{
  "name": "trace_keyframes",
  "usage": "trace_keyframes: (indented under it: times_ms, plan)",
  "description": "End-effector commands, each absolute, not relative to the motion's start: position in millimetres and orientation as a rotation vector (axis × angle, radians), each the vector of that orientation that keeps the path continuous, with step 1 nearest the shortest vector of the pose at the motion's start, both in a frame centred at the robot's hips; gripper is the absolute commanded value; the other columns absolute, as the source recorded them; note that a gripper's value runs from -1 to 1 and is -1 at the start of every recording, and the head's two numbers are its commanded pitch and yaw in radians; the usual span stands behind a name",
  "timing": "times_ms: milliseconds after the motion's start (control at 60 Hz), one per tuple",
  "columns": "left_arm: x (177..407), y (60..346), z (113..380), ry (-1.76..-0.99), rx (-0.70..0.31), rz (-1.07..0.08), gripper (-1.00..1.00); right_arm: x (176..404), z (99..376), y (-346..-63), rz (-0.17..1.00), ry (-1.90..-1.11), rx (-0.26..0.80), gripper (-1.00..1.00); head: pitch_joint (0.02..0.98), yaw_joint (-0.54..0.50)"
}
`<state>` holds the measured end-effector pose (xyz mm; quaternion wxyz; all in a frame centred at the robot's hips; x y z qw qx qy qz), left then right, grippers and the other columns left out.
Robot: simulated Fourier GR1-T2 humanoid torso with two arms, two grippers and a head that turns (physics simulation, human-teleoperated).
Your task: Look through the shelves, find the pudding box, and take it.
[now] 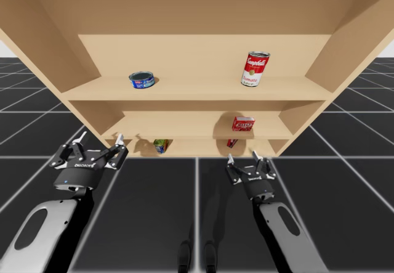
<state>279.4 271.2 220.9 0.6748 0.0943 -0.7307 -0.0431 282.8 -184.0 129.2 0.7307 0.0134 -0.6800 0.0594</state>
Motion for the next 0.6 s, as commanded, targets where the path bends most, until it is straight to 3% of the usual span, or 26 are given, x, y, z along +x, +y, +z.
trace_keyframes:
  times_ms: [17,217,600]
  plan:
    - [280.6,271.4,219.8,-1.641,0.212,-0.100,-1.00,303.5,115.2,-172.2,0.132,-1.481,-0.019,-1.00,0.691,-0.24]
    - [281.0,272.0,219.6,-1.641,0.207,-0.098,-1.00,334.1,101.6,-164.2,0.100,-1.479,-0.089,-1.00,0.695,-0.24]
    - [280.9,272.6,219.6,-1.641,0.197,-0.097,-1.00,373.3,89.5,-152.9,0.008,-1.410,-0.103,-1.00,0.702,-0.24]
